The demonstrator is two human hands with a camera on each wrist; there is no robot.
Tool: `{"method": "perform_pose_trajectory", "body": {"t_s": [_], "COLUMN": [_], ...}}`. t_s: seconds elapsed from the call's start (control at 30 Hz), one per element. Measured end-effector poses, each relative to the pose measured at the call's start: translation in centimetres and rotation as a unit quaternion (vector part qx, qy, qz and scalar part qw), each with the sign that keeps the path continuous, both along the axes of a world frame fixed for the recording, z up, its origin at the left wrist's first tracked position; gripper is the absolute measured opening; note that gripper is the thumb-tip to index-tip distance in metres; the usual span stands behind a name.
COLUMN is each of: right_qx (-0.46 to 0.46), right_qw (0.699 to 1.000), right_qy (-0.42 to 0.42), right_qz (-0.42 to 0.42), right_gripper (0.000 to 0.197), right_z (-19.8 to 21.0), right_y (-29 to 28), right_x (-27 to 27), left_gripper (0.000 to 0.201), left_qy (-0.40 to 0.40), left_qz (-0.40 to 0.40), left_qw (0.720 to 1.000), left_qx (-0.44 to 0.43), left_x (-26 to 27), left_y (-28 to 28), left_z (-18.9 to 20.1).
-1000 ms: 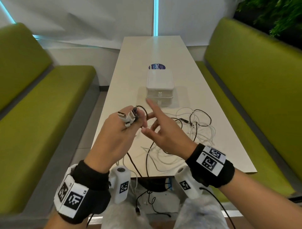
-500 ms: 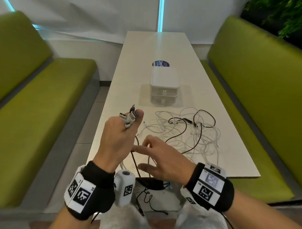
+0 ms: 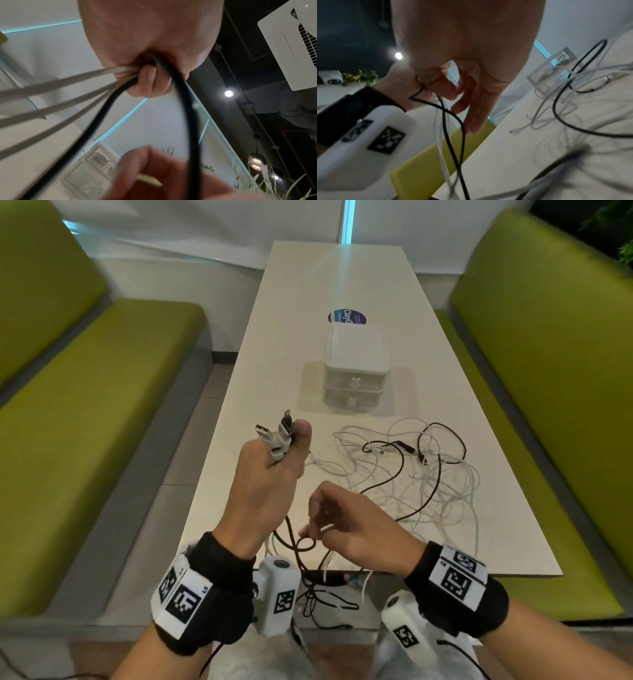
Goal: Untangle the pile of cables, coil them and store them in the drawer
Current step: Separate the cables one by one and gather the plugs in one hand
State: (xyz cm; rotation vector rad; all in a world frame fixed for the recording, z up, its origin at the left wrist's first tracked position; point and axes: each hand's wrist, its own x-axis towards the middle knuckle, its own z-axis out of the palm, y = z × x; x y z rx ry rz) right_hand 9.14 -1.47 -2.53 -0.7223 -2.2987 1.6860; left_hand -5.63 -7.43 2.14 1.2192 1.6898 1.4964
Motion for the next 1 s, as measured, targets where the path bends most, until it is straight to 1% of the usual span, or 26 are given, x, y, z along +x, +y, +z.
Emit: {"method": "perform_pose_trajectory", "body": {"t_s": [0.03,0.07,0.13,0.17,0.2,0.27,0.33,0.43,0.5,0.57,0.67,0.7,0.77,0.83,0.9,0.93,1.0], "right_qx": [0.036,0.093,0.216,0.256,0.286,0.328,0.342,0.357,0.349,0.342,0.334,0.328,0.326,0.349,0.392,0.416,0.462], "right_qw": [0.998,0.991,0.956,0.938,0.924,0.913,0.913,0.907,0.915,0.924,0.937,0.94,0.939,0.928,0.908,0.896,0.872], "right_qy": [-0.04,-0.087,-0.183,-0.217,-0.233,-0.223,-0.205,-0.203,-0.188,-0.163,-0.09,-0.082,-0.091,-0.107,-0.11,-0.107,-0.095], "right_qz": [0.012,0.033,0.076,0.09,0.098,0.098,0.089,0.089,0.079,0.058,0.041,0.044,0.063,0.079,0.098,0.11,0.134], "right_gripper": [0.03,0.035,0.049,0.053,0.052,0.039,0.03,0.025,0.021,0.02,0.023,0.026,0.038,0.051,0.056,0.055,0.043], "right_z": [-0.5,-1.2,-2.8,-3.6,-4.3,-5.4,-6.0,-6.5,-6.6,-6.1,-4.6,-4.1,-3.6,-3.4,-3.4,-3.5,-3.9], "right_y": [0.4,0.7,1.3,1.4,1.4,1.5,2.2,3.8,4.6,4.9,4.0,3.6,2.8,2.2,1.5,1.1,0.3], "right_x": [0.1,0.3,0.9,1.2,1.5,2.0,2.2,2.4,2.5,2.8,3.9,4.4,5.4,6.2,6.4,6.3,5.8], "left_gripper": [0.051,0.051,0.051,0.052,0.053,0.053,0.052,0.053,0.053,0.05,0.051,0.053,0.054,0.053,0.054,0.054,0.054], "left_qy": [-0.003,-0.006,-0.007,-0.005,-0.004,-0.004,-0.002,0.005,0.007,0.01,0.01,0.008,0.009,0.011,0.011,0.011,0.014], "left_qz": [-0.003,-0.004,-0.006,-0.009,-0.012,-0.018,-0.025,-0.032,-0.032,-0.031,-0.029,-0.028,-0.023,-0.021,-0.022,-0.023,-0.023], "left_qw": [1.0,1.0,1.0,1.0,1.0,1.0,1.0,0.999,0.999,0.999,0.999,1.0,1.0,1.0,1.0,1.0,1.0], "left_qx": [-0.001,0.001,0.006,0.006,0.004,-0.004,-0.008,-0.011,-0.014,-0.012,-0.011,-0.01,-0.014,-0.013,-0.01,-0.009,-0.006], "left_x": [0.2,0.4,0.8,0.9,1.0,1.2,1.2,1.2,1.1,1.0,0.9,0.9,0.9,1.0,1.1,1.1,1.3], "left_y": [0.2,0.4,0.8,1.0,1.1,1.4,1.6,1.7,1.7,1.7,1.8,1.9,2.0,2.1,2.1,2.2,2.2], "left_z": [0.1,0.3,0.4,0.4,0.3,0.0,-0.1,-0.1,0.0,0.0,-0.1,-0.2,-0.3,-0.5,-0.5,-0.5,-0.4]}}
